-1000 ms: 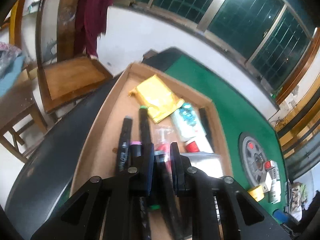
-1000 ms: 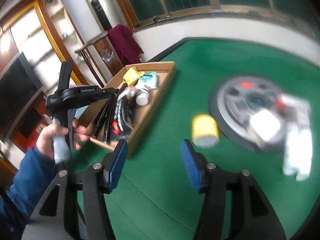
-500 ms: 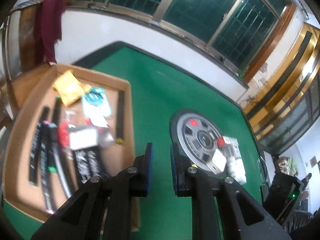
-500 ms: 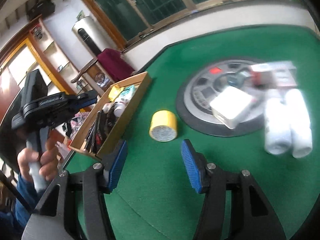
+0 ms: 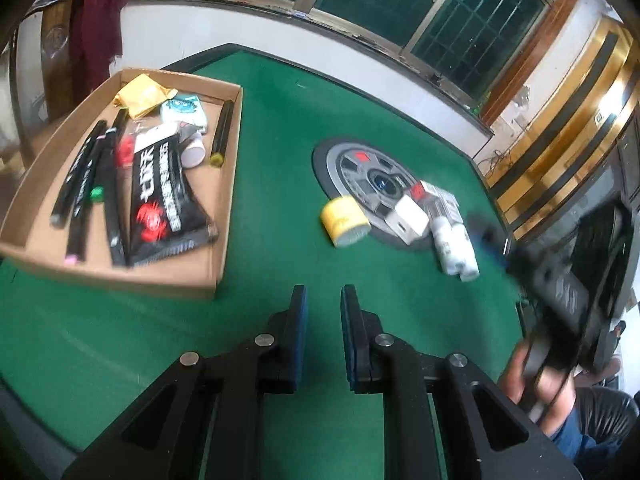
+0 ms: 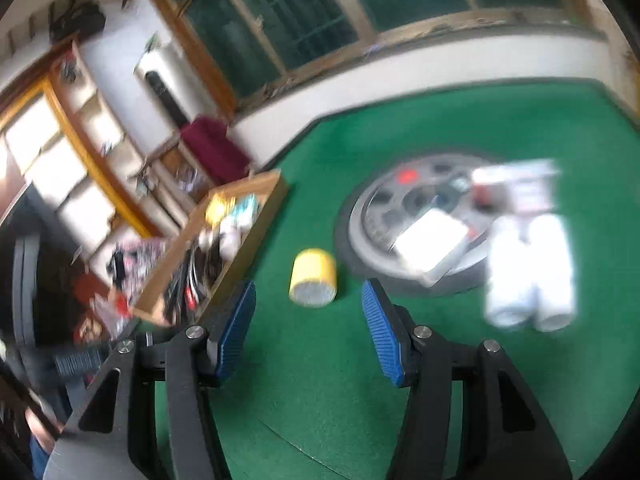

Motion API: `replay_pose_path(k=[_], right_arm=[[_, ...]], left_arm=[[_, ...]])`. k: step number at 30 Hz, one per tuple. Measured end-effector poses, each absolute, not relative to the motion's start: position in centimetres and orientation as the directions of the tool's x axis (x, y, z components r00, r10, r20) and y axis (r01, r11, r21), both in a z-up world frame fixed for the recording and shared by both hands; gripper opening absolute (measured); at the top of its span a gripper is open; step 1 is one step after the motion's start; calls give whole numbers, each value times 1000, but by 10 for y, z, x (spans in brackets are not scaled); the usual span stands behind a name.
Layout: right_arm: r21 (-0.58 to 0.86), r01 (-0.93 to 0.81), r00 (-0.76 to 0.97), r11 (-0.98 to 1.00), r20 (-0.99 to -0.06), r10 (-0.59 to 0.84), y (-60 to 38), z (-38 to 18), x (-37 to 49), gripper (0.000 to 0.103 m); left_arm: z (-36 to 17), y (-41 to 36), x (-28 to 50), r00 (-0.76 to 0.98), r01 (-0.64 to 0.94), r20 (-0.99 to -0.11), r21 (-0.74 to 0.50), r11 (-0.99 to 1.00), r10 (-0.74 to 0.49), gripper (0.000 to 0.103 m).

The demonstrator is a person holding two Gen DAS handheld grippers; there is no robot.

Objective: Organize objects
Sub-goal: 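Move left gripper to the yellow tape roll while right grasps a white pill bottle, then grasp the yellow tape roll with the left gripper and lift it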

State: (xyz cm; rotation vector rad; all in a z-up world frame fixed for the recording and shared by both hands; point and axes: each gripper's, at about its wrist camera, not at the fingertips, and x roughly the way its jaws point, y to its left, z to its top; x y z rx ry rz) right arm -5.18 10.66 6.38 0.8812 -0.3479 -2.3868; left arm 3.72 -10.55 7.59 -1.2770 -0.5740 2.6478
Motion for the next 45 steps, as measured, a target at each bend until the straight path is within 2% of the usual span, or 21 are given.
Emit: replay_pose_path(k=[2, 5, 6, 8, 9, 13, 18, 21, 23, 28, 31, 34, 38, 40, 41, 42, 45], right_arm=[[361, 371, -689, -855, -511, -514, 121, 76, -54, 55], [332, 296, -684, -896, -581, -441, 141, 78, -70, 56], [340, 273, -678, -900, -596, -431, 149, 75, -74, 56], [351, 223, -664, -910, -629, -405, 166, 67, -84, 56], [346, 212, -634, -914, -663, -398, 172, 61, -91, 56], [384, 166, -603, -908, -689, -402, 193, 51, -105, 56], [401, 140, -552, -905, -727, -408, 202, 40, -122, 56], [355, 126, -554, -926, -749, -363, 207, 36, -123, 56], [355, 104, -550, -929, -757, -351, 214, 30, -124, 56], [340, 110, -514, -934, -784, -347, 211, 19, -123, 56], [345, 111, -514, -932, -783, -351, 215, 17, -125, 56], [302, 113, -533, -947, -786, -314, 214, 18, -127, 54], [235, 129, -557, -963, -787, -266, 205, 16, -127, 54], [191, 145, -561, -971, -792, -240, 200, 16, -127, 53], [168, 145, -566, -975, -794, -221, 200, 15, -126, 47], [131, 152, -568, -980, -799, -195, 198, 15, -124, 33], [151, 161, -551, -975, -806, -216, 198, 16, -124, 31]], left_arm=[[80, -102, 49, -638, 17, -708, -407, -913, 304, 14], [79, -106, 56, -660, 36, -692, -419, -907, 294, 15], [76, -107, 55, -665, 44, -687, -428, -903, 293, 17], [68, -112, 49, -669, 82, -689, -440, -894, 278, 26], [65, -111, 43, -663, 97, -694, -450, -888, 279, 26], [56, -98, 15, -627, 79, -697, -503, -861, 349, 26], [56, -79, -22, -585, 67, -730, -477, -876, 353, 26], [60, -76, -45, -583, 77, -732, -481, -873, 352, 26], [60, -73, -62, -569, 83, -744, -476, -876, 350, 30], [50, -68, -88, -529, 158, -813, -373, -914, 241, 32], [41, -69, -98, -510, 186, -836, -336, -923, 201, 44], [31, -64, -110, -479, 188, -857, -311, -932, 189, 44], [24, -43, -116, -495, 147, -864, -193, -970, 97, 44], [22, -34, -115, -511, 136, -858, -147, -980, 58, 43], [22, -32, -112, -526, 137, -850, -130, -982, 40, 37], [21, -30, -109, -537, 137, -843, -116, -984, 24, 34], [21, -31, -95, -557, 133, -829, -156, -979, 56, 34]])
